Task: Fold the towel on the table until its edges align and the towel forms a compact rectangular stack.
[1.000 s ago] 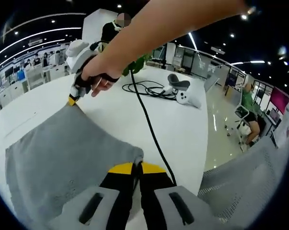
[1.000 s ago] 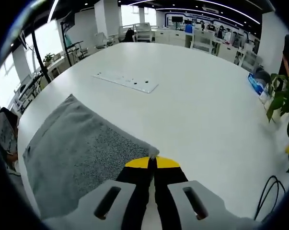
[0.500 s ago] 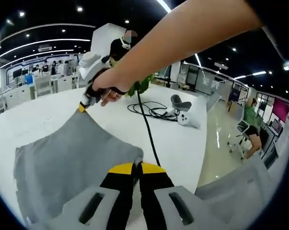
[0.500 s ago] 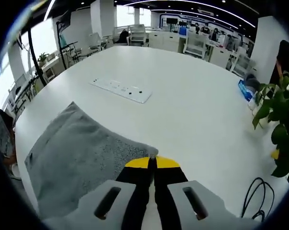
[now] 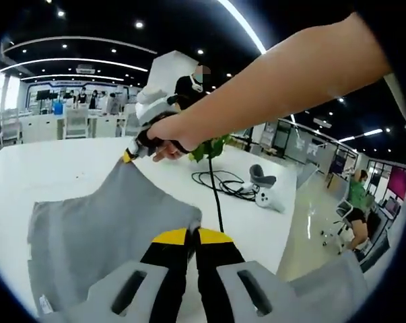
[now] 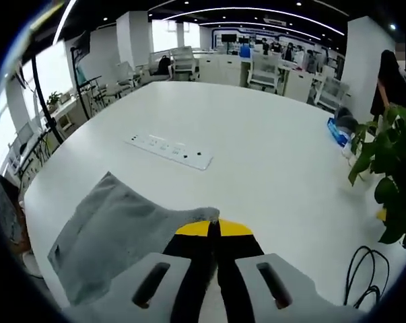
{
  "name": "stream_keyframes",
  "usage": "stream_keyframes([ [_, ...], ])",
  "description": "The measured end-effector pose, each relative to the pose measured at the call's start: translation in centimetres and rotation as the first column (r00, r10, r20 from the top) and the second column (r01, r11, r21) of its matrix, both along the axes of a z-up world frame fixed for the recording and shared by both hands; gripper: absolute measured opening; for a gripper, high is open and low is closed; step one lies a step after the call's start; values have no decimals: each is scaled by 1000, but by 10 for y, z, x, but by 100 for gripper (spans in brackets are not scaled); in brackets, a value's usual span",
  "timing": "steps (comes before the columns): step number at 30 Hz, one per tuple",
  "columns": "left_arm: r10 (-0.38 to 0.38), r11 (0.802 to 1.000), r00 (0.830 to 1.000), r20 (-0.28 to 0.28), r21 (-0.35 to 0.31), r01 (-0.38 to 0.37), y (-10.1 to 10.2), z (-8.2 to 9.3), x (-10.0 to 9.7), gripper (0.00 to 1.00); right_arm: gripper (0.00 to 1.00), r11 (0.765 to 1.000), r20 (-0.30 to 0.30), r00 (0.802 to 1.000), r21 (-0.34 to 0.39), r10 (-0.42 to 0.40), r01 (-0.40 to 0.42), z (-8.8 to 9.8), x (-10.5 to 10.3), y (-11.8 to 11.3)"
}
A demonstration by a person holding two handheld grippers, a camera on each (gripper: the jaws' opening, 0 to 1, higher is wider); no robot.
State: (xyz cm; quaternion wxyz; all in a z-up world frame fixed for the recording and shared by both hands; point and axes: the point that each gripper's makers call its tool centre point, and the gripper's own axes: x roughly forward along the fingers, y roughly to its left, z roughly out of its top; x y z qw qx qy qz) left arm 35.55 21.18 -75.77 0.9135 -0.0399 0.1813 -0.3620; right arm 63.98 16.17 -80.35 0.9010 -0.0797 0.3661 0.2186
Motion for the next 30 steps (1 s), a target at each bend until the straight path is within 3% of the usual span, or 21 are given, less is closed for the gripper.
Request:
stream_keyframes([
  [6, 41, 999, 999, 22, -26, -41, 21, 11, 4, 3, 0, 1000, 14, 1000, 25, -16, 15, 13, -4, 15],
  [16, 74, 997, 997, 29, -17, -74, 49, 14, 2, 3, 0, 994, 22, 999, 98, -40, 38, 31, 2, 50],
  [30, 98, 995, 994, 43, 19, -99, 92, 20, -7, 3, 0, 992, 45, 999, 123, -12, 6, 45, 5, 94],
])
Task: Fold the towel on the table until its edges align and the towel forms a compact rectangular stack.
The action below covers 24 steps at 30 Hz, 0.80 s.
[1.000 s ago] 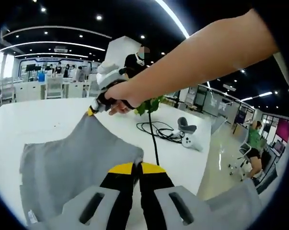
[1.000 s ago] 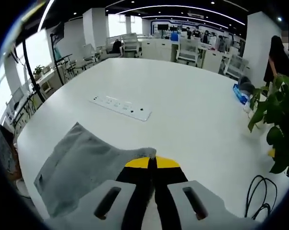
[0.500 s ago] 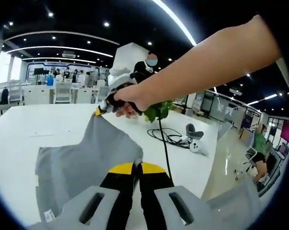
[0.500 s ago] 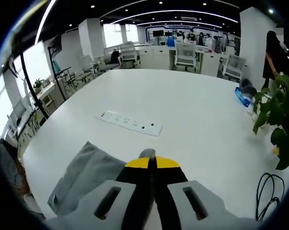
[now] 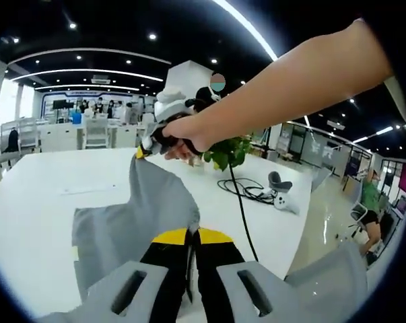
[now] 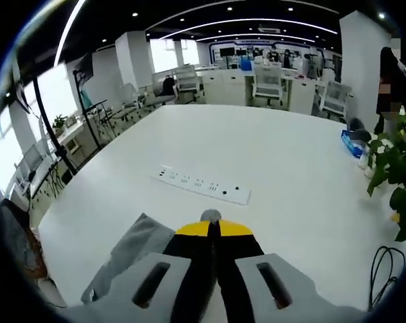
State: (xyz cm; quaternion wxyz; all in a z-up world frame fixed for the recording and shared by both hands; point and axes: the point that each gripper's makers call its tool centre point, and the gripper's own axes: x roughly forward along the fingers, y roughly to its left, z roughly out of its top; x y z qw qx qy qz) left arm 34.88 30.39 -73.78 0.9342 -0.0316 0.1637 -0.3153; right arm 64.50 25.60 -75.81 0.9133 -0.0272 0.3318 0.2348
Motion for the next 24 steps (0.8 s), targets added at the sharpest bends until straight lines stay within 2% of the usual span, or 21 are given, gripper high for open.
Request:
stream_keyframes([
  [9, 37, 999, 999, -24, -3, -37, 24, -7, -10, 4, 0, 1000, 11, 1000, 11, 15, -15, 1, -1, 25],
  [13, 53, 999, 998, -40, -1, -53, 34, -19, -12, 4, 0, 1000, 9, 1000, 16, 25, -25, -3, -4, 37],
  [18, 76, 997, 995, -58, 20, -75, 48, -30, -15, 4, 0, 999, -1, 999, 17, 47, -47, -14, -6, 56],
  [24, 122, 992, 986, -112, 30, -120, 74, -50, -17, 4, 0, 997, -17, 997, 22, 72, -72, -29, -7, 78],
])
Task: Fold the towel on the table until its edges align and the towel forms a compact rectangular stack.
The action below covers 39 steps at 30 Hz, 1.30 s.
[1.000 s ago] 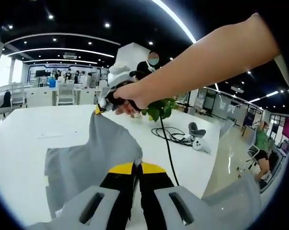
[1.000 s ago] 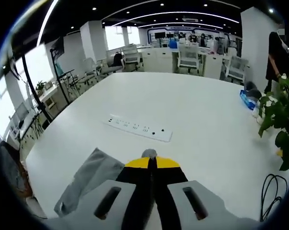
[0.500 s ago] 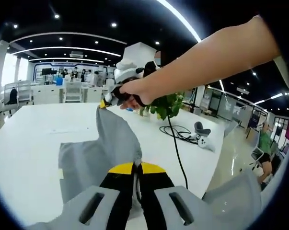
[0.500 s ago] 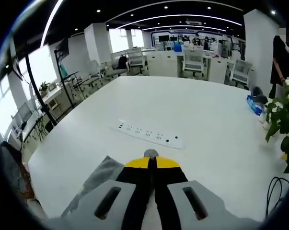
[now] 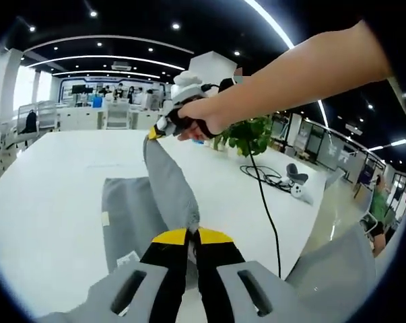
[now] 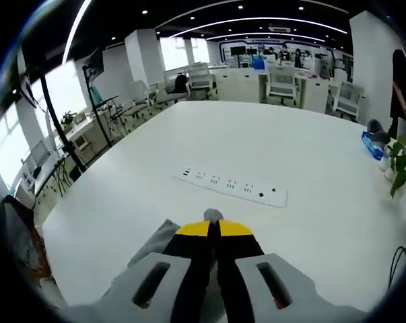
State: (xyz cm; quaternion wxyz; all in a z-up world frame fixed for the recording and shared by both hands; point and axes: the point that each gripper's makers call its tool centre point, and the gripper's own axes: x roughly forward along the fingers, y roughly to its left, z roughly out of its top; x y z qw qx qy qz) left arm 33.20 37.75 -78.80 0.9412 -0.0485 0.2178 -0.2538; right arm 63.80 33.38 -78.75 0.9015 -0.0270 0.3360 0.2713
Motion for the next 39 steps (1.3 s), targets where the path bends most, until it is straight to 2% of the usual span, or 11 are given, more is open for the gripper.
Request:
stream_keyframes([
  [5, 8, 1000, 1000, -16, 2, -8, 8, -5, -5, 2, 0, 1000, -9, 1000, 6, 28, -28, -9, -1, 19],
  [14, 29, 999, 999, -38, -30, -31, 13, -5, -7, 2, 0, 997, -9, 997, 14, 75, -75, -10, 2, 44],
  [20, 31, 997, 998, -63, -62, -35, 13, -3, -10, 2, 0, 994, -12, 995, 25, 103, -103, -13, -1, 51],
  [28, 33, 997, 996, -83, -72, -39, 15, -4, -14, 2, 0, 991, -21, 992, 37, 127, -126, -14, -5, 65],
  [39, 41, 995, 992, -120, -86, -52, 23, -14, -18, 2, 0, 989, -29, 988, 32, 149, -148, -20, -14, 78],
])
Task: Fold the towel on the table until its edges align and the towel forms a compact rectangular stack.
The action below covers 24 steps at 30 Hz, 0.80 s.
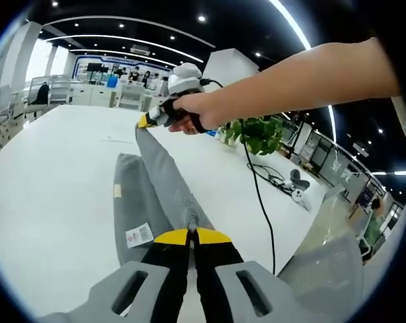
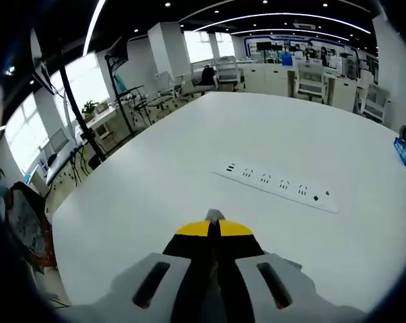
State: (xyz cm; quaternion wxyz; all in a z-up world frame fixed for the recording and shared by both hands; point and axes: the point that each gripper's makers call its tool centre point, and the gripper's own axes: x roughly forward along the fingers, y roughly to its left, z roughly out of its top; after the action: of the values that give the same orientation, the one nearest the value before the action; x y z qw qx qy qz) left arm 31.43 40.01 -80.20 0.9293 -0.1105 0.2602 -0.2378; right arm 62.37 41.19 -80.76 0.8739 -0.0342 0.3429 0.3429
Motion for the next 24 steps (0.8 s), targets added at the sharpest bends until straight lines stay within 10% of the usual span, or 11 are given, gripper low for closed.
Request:
stream_keyframes([
  [24, 24, 998, 986, -163, 56, -15, 35, -54, -7, 2, 0, 998, -10, 999, -54, 43, -44, -39, 7, 28],
])
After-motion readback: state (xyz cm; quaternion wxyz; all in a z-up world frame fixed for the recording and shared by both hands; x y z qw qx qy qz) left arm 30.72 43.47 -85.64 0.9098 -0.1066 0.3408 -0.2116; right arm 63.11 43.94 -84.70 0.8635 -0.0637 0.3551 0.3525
